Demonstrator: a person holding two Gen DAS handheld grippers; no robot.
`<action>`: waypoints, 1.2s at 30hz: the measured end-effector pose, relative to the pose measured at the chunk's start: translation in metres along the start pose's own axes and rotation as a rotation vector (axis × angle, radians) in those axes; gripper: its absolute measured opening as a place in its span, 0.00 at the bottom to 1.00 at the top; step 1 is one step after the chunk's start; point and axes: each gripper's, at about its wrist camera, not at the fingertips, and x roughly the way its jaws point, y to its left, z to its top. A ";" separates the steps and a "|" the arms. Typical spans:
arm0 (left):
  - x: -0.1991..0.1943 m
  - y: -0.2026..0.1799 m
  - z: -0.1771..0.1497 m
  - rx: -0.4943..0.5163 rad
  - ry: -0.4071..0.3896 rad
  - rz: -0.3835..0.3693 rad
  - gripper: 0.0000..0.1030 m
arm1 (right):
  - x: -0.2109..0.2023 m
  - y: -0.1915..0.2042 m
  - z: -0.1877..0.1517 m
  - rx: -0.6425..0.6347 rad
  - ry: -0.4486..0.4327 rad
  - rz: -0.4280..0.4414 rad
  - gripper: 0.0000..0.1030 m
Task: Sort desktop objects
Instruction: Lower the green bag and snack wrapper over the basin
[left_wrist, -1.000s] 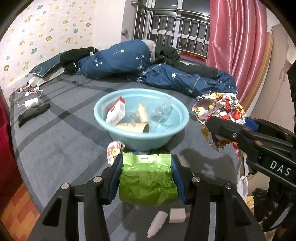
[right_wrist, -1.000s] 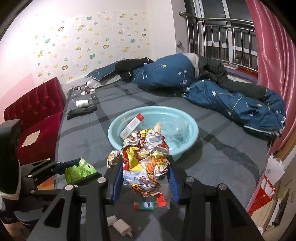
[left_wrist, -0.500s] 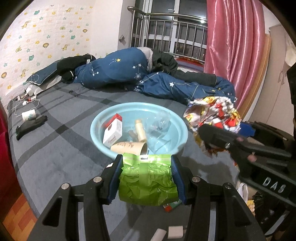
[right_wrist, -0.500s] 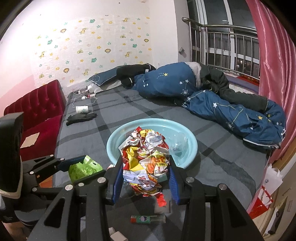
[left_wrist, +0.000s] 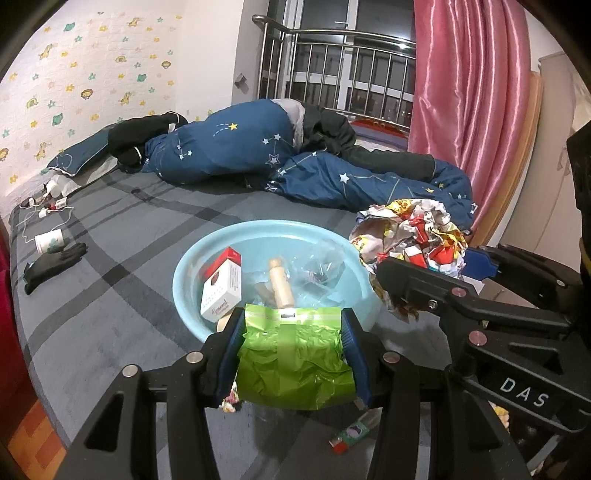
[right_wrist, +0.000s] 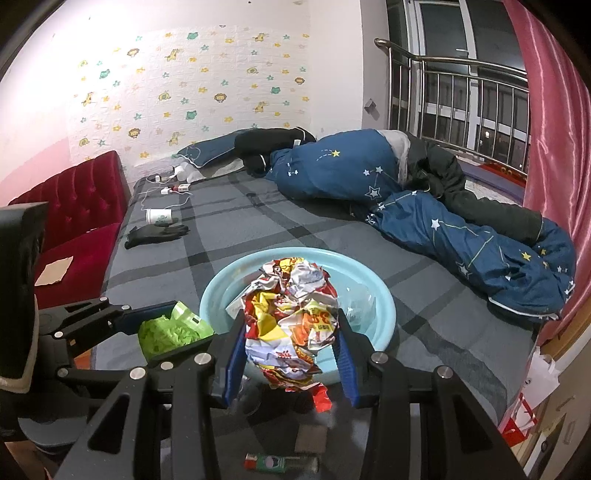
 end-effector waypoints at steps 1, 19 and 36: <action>0.003 0.001 0.002 0.002 0.000 0.002 0.53 | 0.002 -0.001 0.001 -0.001 0.001 0.000 0.44; 0.044 0.017 0.027 0.012 0.015 0.010 0.53 | 0.050 -0.015 0.027 -0.010 0.013 -0.010 0.44; 0.098 0.040 0.048 0.009 0.046 0.022 0.53 | 0.112 -0.030 0.047 0.002 0.035 0.006 0.44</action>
